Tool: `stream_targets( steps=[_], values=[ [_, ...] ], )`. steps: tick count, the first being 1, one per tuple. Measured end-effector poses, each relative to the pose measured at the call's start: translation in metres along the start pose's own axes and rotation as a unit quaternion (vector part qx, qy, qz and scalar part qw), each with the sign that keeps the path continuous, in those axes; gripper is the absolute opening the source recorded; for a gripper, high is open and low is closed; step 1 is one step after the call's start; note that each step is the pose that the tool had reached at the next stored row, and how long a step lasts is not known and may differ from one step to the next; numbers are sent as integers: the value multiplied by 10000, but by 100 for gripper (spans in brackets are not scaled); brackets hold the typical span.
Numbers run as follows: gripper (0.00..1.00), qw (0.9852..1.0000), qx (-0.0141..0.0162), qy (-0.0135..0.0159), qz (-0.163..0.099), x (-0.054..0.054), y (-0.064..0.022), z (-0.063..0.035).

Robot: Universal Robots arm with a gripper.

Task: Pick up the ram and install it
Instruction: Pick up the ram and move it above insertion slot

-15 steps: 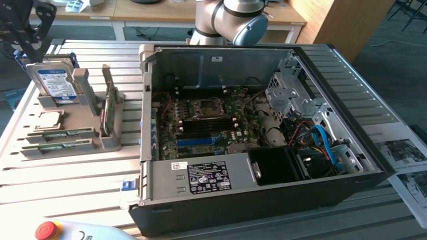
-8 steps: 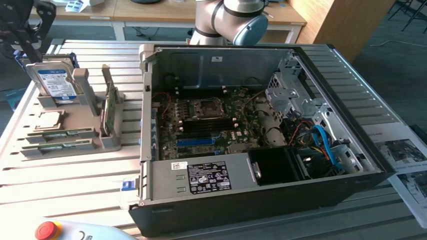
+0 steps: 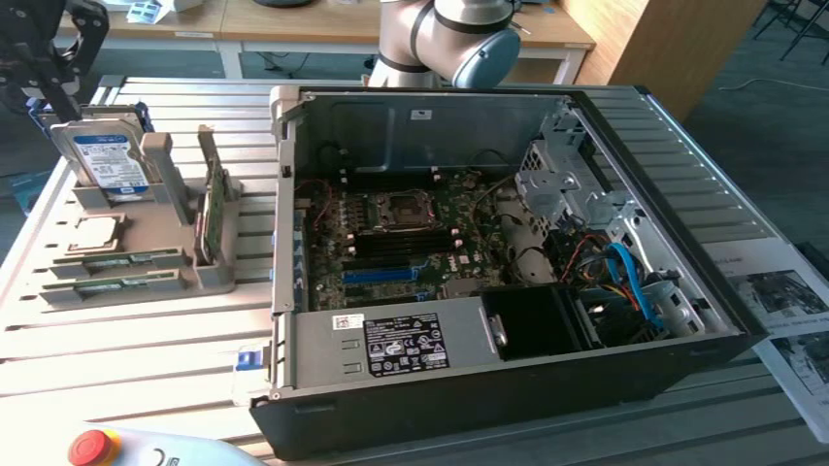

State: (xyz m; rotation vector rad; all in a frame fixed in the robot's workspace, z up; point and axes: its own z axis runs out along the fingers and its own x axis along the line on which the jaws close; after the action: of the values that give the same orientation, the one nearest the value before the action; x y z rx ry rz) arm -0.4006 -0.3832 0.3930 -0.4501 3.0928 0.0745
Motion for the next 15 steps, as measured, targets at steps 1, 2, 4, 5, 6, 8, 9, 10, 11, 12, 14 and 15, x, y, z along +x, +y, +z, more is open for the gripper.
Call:
stream_targets(
  steps=[1,2,4,5,6,8,9,10,11,12,14,15],
  values=[
    [10,10000,-1,3,-57,0,0,0],
    [10,9999,-2,5,-116,0,0,0],
    [10,9997,-5,10,-233,0,0,0],
    [10,9996,-6,13,-294,0,0,0],
    [10,9994,-8,16,-360,0,0,0],
    [10,9988,-11,22,-485,0,0,0],
    [10,9985,-12,25,-546,0,0,0],
    [10,9981,-13,28,-608,0,0,0],
    [10,9977,-15,30,-674,0,0,0],
    [10,9973,-16,33,-737,0,0,0],
    [10,9962,-19,39,-865,0,0,0],
    [10,9956,-20,42,-933,0,0,0]
  ],
)
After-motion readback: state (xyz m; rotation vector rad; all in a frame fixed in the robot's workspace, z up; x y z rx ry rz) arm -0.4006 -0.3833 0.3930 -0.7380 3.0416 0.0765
